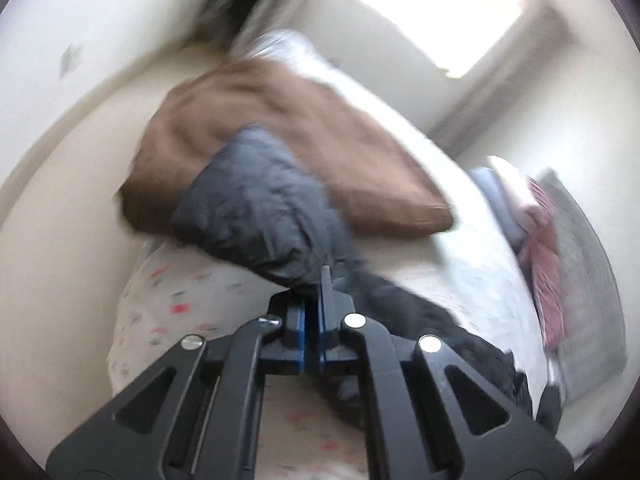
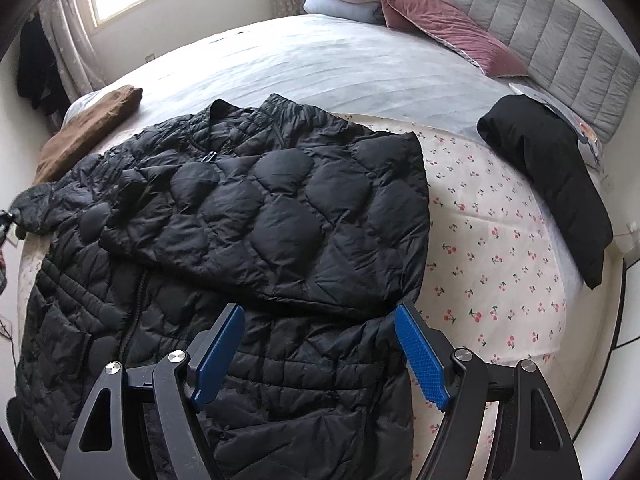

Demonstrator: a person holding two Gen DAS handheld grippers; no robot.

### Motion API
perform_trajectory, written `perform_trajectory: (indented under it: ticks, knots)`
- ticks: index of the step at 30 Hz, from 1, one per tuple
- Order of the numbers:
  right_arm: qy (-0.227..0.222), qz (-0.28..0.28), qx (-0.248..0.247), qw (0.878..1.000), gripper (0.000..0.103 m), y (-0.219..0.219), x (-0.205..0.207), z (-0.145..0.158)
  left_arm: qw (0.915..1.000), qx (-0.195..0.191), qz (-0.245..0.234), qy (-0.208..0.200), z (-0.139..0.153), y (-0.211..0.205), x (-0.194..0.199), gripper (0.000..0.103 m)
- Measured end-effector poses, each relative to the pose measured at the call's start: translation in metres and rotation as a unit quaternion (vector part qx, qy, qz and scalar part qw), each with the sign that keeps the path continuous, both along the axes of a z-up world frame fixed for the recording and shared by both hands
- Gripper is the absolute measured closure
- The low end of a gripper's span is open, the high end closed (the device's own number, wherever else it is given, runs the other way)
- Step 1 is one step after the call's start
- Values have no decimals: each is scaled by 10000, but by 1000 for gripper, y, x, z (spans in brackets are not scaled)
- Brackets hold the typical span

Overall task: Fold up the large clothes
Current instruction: 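Lift the jacket hood with the left gripper and fold it over the body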

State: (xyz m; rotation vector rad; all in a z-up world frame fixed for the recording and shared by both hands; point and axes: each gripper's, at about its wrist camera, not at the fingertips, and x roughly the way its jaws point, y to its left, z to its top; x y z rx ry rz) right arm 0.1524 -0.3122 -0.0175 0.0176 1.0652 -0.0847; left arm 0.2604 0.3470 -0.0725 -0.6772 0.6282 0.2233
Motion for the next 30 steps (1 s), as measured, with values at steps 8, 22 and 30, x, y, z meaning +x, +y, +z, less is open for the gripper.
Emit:
perform_trajectory:
  ticks: [8,22,30]
  knots:
    - [-228,-149,480,9985,25,-5,3,8,9794,507,-1674,-1013,100,-121,6,99]
    - [-383,-47,1619,9860,25,8,33,9,9030,157,-4208,-852,96,-391,26,99]
    - [-337,-263,2342,9713,25,-10,44,-7,8687,-63,-4953,-22,30,-460,17,96]
